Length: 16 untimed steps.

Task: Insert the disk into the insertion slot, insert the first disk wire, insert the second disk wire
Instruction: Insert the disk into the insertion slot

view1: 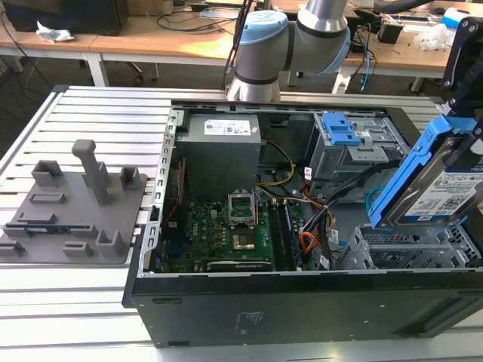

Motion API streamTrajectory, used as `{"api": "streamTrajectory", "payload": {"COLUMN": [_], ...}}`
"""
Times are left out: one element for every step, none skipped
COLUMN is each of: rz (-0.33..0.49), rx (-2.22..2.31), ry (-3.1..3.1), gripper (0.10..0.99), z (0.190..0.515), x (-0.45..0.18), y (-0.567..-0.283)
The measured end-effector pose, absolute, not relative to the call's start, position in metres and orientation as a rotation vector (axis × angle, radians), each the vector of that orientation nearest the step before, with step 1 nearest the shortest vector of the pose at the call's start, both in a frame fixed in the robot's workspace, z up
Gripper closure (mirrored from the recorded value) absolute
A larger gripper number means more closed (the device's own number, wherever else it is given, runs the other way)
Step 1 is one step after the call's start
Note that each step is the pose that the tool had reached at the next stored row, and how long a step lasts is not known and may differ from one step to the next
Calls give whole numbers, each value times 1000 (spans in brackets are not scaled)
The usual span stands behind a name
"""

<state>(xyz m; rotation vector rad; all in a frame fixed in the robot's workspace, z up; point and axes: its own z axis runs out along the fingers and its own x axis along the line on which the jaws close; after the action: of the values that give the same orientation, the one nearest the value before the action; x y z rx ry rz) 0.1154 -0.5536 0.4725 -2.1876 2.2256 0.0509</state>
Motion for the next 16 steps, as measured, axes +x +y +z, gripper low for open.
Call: {"api": "streamTrajectory", "payload": {"rz": [51, 51, 51, 51, 51, 52, 52, 53, 53, 53, 53, 53, 53, 53, 53, 53], "rx": [-2188, -2188, -2188, -2188, -2188, -2188, -2188, -2189, -2188, -2188, -2189, -2189, -2189, -2189, -2189, -2189], "ry": [2226, 2226, 2226, 2226, 2226, 2226, 2226, 2226, 2227, 2227, 2226, 2226, 2227, 2227, 2227, 2226], "gripper": [722, 722, 722, 722, 722, 722, 722, 722, 722, 722, 722, 722, 722, 722, 722, 722], "z": [471, 470, 470, 469, 468, 467, 467, 466, 465, 465, 464, 464, 464, 464, 463, 463], "x": [115, 115, 115, 115, 115, 116, 116, 116, 116, 116, 117, 117, 117, 117, 117, 117], "y": [-554, -554, -554, -554, -554, -554, -554, -554, -554, -554, -554, -554, -554, -554, -554, -554]}}
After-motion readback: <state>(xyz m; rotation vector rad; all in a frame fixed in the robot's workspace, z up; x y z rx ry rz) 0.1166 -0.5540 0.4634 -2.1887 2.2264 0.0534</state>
